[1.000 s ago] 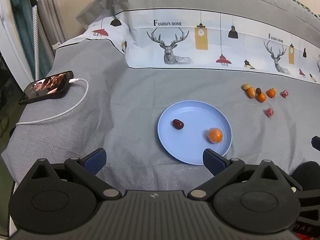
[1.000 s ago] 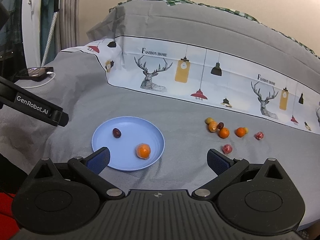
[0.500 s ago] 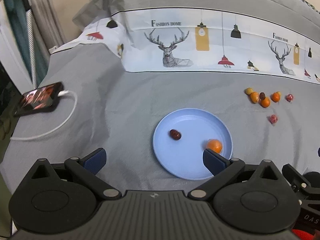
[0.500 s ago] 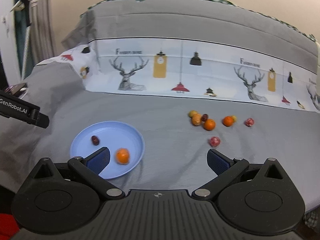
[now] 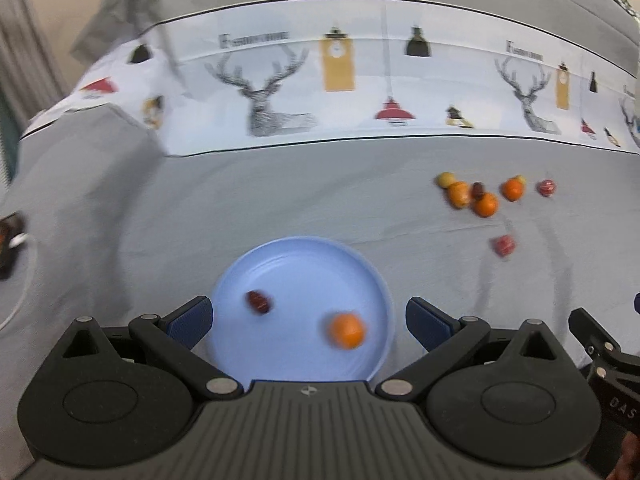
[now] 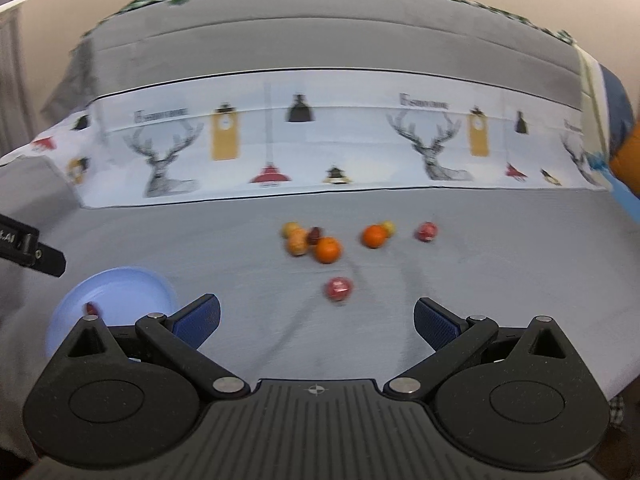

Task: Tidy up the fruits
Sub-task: 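Grasp a mandarin with the left tool while the right tool grasps a red wrapped fruit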

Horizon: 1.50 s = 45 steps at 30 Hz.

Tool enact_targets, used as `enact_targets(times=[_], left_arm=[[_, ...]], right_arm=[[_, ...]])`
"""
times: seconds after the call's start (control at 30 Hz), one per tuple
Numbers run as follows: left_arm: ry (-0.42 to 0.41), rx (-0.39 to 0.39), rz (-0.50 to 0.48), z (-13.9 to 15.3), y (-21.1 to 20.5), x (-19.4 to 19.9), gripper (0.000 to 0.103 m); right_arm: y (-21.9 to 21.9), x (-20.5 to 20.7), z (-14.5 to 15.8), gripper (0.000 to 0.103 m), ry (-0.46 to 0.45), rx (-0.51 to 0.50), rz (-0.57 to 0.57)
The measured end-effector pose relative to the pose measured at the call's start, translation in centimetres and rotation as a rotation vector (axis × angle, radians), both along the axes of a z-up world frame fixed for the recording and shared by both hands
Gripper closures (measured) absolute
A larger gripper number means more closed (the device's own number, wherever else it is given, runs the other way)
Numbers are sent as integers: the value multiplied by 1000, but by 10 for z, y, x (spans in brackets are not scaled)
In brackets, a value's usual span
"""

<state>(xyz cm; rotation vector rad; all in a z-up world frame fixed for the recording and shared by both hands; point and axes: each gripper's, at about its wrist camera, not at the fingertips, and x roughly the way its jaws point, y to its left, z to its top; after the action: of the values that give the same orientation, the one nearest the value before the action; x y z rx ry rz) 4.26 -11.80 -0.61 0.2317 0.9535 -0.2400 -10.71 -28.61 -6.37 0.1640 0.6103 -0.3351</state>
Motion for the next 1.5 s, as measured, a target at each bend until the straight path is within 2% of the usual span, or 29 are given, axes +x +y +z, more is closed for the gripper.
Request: enact_targets(times=[0.2, 0.4, 0.53, 0.63, 0.8, 0.83, 0.9, 0.97, 1.03, 1.07, 1.27, 1.3, 1.33, 1.37, 1.4, 1.5], left_arm=[[-5, 11, -99, -17, -64, 24, 0], [18, -14, -195, -40, -130, 52, 0], [14, 19, -258, -63, -171, 67, 0], [17, 46, -307, -87, -197, 80, 0], [37, 116, -363, -135, -231, 104, 0], [46, 114, -372, -141, -234, 109, 0], [74, 57, -366, -149, -239, 122, 0], [144, -23, -312, -157, -240, 137, 1], [217, -118, -274, -161, -240, 148, 11], [250, -149, -253, -164, -241, 152, 20], [314, -231, -118, -174, -253, 161, 23], [315, -229, -103, -173, -257, 161, 27], [311, -212, -85, -172, -261, 163, 37], [302, -195, -74, -168, -263, 161, 63], [305, -196, -78, -166, -261, 162, 66], [373, -267, -60, -164, -242, 161, 66]], right_arm=[[-57, 16, -15, 1, 7, -3, -111], [-118, 35, -36, 1, 15, 20, -232], [-155, 63, -60, 1, 22, 4, -276], [-178, 88, -80, 1, 38, 26, -298], [-200, 129, -113, 1, 74, 42, -225], [-204, 137, -119, 1, 80, 36, -209], [-214, 156, -129, 2, 89, 20, -177], [-225, 174, -139, 9, 112, 17, -156], [-234, 188, -146, 19, 114, 38, -142], [-237, 194, -148, 20, 109, 45, -133], [-237, 220, -155, 20, 92, -22, -106], [-238, 222, -156, 27, 90, -27, -103], [-238, 223, -156, 56, 84, -34, -99], [-236, 221, -153, 73, 79, -47, -103], [-236, 220, -150, 72, 99, -48, -113], [-235, 200, -141, 72, 115, 18, -174]])
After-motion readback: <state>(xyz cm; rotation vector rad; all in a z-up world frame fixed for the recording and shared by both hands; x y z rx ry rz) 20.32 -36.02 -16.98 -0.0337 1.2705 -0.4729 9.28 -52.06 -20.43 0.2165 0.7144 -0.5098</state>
